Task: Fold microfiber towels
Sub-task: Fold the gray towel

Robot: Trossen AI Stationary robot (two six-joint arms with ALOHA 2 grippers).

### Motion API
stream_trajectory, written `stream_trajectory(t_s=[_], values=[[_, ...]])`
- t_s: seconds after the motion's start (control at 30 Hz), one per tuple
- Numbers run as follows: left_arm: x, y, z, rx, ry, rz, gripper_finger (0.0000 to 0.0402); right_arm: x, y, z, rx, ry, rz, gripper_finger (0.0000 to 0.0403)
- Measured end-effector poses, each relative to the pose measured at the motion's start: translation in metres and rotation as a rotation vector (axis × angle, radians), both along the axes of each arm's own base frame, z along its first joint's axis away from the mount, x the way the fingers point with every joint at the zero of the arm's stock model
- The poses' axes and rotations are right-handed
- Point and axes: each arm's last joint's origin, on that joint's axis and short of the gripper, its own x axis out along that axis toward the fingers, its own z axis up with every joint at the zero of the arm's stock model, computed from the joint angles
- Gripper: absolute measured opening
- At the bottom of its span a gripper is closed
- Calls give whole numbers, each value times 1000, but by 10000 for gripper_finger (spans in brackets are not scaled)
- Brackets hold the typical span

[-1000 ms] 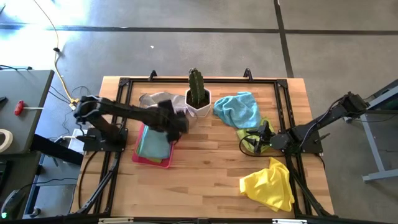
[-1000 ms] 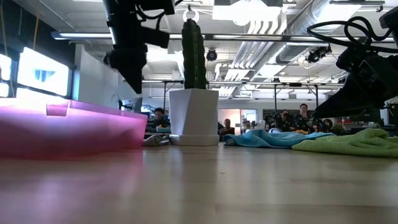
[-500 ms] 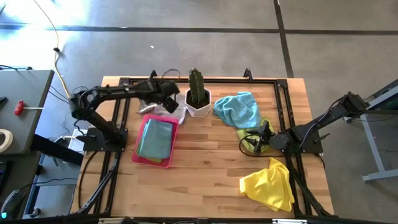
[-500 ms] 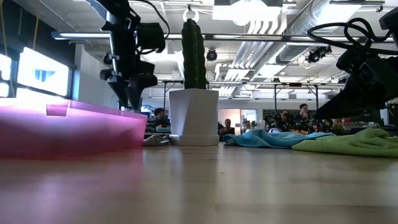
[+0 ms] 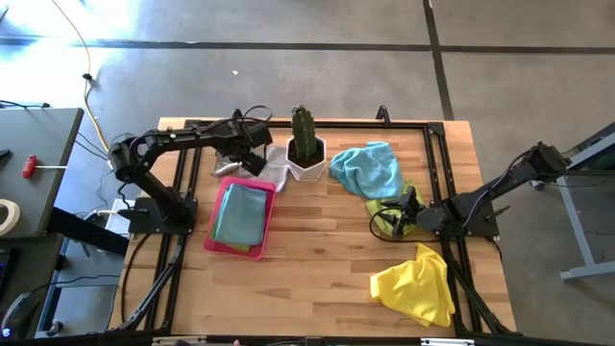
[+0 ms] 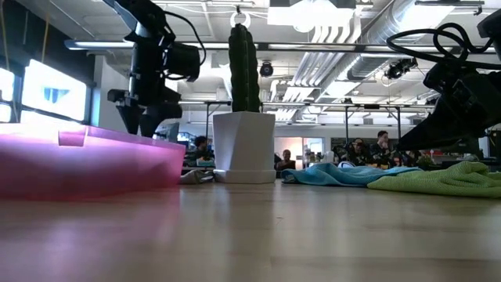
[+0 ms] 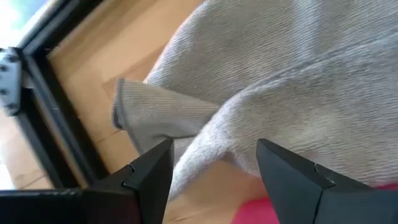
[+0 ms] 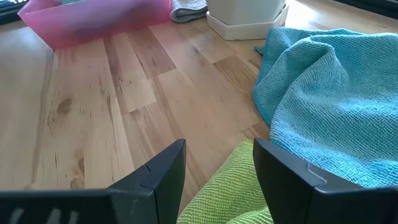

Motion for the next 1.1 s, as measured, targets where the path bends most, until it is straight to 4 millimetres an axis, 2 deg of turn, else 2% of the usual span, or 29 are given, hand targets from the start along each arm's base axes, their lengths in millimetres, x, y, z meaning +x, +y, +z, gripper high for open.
stream_trajectory(t_s=[0.17,0.43,0.67,0.93,1.1], values=[[-5,1,-2,12,32,30,220,0,0,0,0,0,0,181],[-15,-6,-30,-34,37,38,223,0,0,0,0,0,0,181],[-21,2,-47,28,2,2,221,0,0,0,0,0,0,181],[-25,11,-64,5,-17,3,199,0,0,0,0,0,0,181],[-27,18,-71,5,-26,25,156,0,0,0,0,0,0,181]])
